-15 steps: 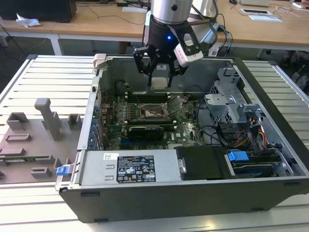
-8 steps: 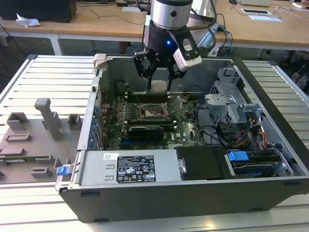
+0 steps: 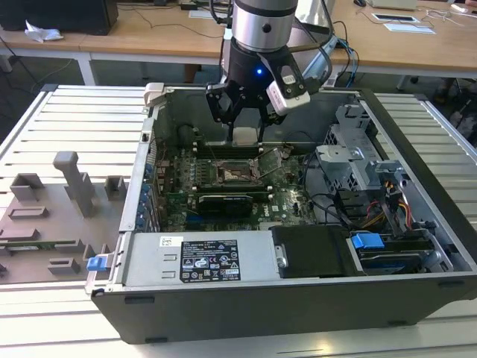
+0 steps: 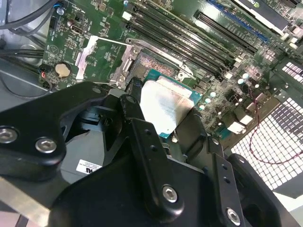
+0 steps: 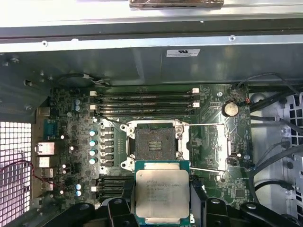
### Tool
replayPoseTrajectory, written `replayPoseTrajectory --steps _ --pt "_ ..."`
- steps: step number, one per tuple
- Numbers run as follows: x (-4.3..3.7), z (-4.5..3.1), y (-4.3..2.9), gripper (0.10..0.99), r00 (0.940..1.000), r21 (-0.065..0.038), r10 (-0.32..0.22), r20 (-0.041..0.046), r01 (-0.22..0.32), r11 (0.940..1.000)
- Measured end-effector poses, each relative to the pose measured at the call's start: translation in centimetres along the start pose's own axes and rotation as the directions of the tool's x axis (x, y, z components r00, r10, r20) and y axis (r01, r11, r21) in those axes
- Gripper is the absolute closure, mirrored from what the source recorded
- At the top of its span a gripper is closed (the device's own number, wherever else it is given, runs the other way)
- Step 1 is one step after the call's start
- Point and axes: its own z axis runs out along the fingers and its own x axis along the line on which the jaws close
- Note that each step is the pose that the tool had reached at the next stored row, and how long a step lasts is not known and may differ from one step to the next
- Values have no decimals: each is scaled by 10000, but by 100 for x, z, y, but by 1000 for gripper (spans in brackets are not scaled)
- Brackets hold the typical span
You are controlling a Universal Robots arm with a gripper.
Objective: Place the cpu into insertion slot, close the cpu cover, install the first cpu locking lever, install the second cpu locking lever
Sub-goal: 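Place the cpu into insertion slot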
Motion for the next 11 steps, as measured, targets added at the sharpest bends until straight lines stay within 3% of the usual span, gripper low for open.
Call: replayPoseTrajectory --steps 11 --pt "-2 100 -9 545 10000 0 0 0 0 10000"
